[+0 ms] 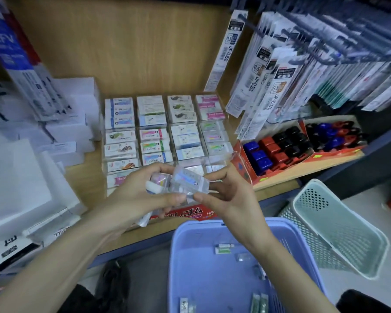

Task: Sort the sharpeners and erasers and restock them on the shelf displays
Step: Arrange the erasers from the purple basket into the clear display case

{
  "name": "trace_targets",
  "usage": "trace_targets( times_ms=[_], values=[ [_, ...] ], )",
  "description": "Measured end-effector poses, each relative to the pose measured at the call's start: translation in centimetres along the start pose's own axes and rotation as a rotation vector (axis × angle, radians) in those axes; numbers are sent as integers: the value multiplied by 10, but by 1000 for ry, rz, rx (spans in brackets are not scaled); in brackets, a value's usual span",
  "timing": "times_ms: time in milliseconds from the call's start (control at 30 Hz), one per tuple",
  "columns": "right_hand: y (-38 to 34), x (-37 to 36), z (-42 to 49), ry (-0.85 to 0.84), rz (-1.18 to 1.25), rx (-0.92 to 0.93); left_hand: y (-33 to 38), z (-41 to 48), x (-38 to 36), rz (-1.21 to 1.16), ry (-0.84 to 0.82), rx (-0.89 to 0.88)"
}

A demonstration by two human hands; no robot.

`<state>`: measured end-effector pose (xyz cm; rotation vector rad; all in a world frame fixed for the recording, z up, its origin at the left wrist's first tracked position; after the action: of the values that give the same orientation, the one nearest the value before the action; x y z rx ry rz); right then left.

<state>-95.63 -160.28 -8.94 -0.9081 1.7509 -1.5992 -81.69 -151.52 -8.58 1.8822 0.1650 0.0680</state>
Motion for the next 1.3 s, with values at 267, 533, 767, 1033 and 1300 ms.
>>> trace_targets(
  times_ms=[267,533,767,1033,1300],
  values=[
    [-4,77,10,260,-617,76,2,17,7,-19,162,-29],
    [23,97,42,-17,-1175,-261,6,27,1,-81,178,-27],
    [26,94,55,-106,-1058,-402,9,29,-1,-82,192,-49],
    [36,100,58,-160,-1035,-446,4,27,1,-64,192,-26],
    [35,109,41,-85,-997,-313,1,29,-5,-49,163,-21]
  ],
)
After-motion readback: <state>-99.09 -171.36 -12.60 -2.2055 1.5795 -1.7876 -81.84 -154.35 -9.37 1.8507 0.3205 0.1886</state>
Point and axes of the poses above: each hand's wrist, its own z-axis towards the middle knuckle, its own x-axis out of the back of the hand, y = z × x, the point moved 5 cm from there along z, towards the middle knuckle, and after that the axes turned 11 degrees about -y, right-handed, at the moved point
